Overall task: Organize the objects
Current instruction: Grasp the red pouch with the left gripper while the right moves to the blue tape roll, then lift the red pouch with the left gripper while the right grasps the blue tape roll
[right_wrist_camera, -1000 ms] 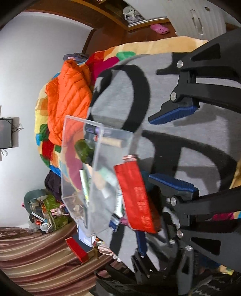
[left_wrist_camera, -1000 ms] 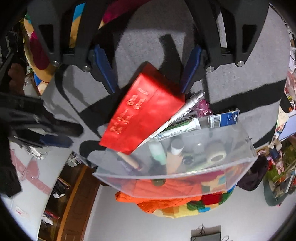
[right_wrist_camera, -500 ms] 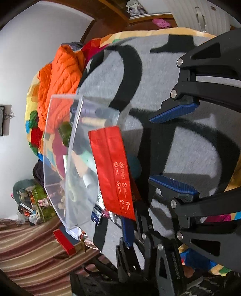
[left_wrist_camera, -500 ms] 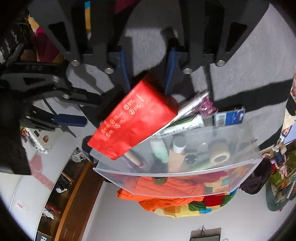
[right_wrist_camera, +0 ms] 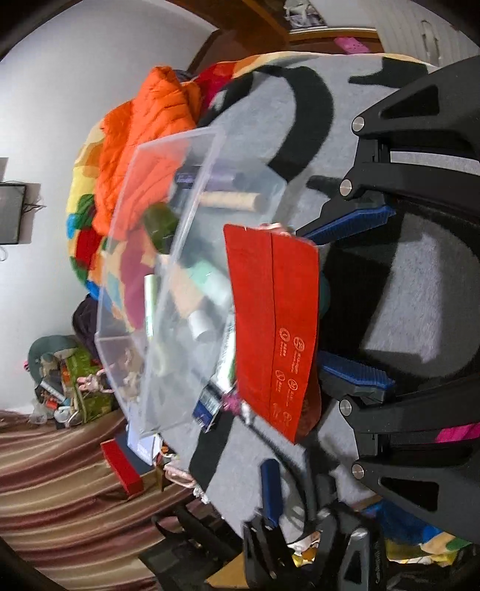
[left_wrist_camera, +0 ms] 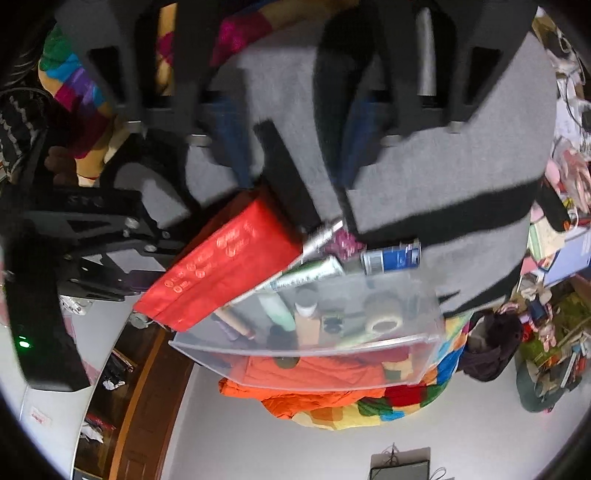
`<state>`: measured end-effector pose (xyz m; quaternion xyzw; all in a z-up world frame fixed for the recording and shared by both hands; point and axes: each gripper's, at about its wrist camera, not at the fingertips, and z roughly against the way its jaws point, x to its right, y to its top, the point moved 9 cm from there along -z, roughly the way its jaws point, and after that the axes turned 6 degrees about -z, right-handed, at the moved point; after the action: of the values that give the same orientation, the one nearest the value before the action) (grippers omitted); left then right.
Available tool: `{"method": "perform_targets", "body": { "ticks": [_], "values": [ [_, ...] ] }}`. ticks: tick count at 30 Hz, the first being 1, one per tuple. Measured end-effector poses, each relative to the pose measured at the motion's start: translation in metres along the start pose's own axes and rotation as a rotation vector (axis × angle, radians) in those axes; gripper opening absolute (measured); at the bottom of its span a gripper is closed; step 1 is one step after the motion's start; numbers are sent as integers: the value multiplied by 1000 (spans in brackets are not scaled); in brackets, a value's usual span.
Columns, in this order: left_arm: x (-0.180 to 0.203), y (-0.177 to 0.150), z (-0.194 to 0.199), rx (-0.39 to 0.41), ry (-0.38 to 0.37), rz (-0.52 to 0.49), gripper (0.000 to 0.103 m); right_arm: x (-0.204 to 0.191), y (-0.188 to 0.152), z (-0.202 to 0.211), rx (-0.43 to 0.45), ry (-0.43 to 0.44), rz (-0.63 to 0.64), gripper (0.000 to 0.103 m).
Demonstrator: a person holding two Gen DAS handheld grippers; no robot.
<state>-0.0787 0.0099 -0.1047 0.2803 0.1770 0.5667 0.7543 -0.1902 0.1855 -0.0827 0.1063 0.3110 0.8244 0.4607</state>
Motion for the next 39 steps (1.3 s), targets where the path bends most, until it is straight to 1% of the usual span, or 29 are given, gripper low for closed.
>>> {"method": "perform_targets", "body": {
  "ticks": [3,5,9,11,13,14,15,16,19,24,27,30,31,32,33,34,39],
  "values": [
    [4,16,-5,21,-12,-72,65,-3,7,4,17,12,-1,55],
    [8,24,-10,31,-37,-108,68,-2,11,4,19,21,-8,55],
    [15,37,-29,-12,-98,-145,69,1,17,3,11,24,-19,55],
    [20,41,-35,-26,-111,-164,69,1,19,2,7,36,-17,55],
    [24,43,-38,-27,-105,-181,69,-2,20,2,1,59,-10,55],
    [27,44,-37,-18,-98,-193,67,-3,20,1,0,55,0,55],
    [28,45,-37,-10,-92,-197,61,-2,21,1,2,47,6,55],
    [27,45,-35,-3,-87,-197,61,-1,21,0,4,40,9,55],
    [24,41,-29,20,-89,-162,61,2,16,1,-2,52,-11,55],
    [13,30,-17,36,-61,-92,57,10,1,-1,-32,45,-31,55],
    [6,27,-6,62,-18,-60,57,11,-4,-8,-54,34,-28,55],
    [0,27,3,83,3,-17,57,11,-1,-17,-61,31,-43,54],
    [-3,27,5,91,14,-4,57,11,1,-19,-59,30,-47,50],
    [-4,28,8,96,20,2,57,10,2,-21,-58,26,-50,42],
    [-5,28,11,106,32,11,57,10,3,-24,-62,22,-53,38],
    [-6,29,13,113,39,17,57,9,4,-26,-63,23,-57,36],
    [-13,32,28,149,56,60,57,11,-1,-20,-49,4,-59,36]
  ]
}}
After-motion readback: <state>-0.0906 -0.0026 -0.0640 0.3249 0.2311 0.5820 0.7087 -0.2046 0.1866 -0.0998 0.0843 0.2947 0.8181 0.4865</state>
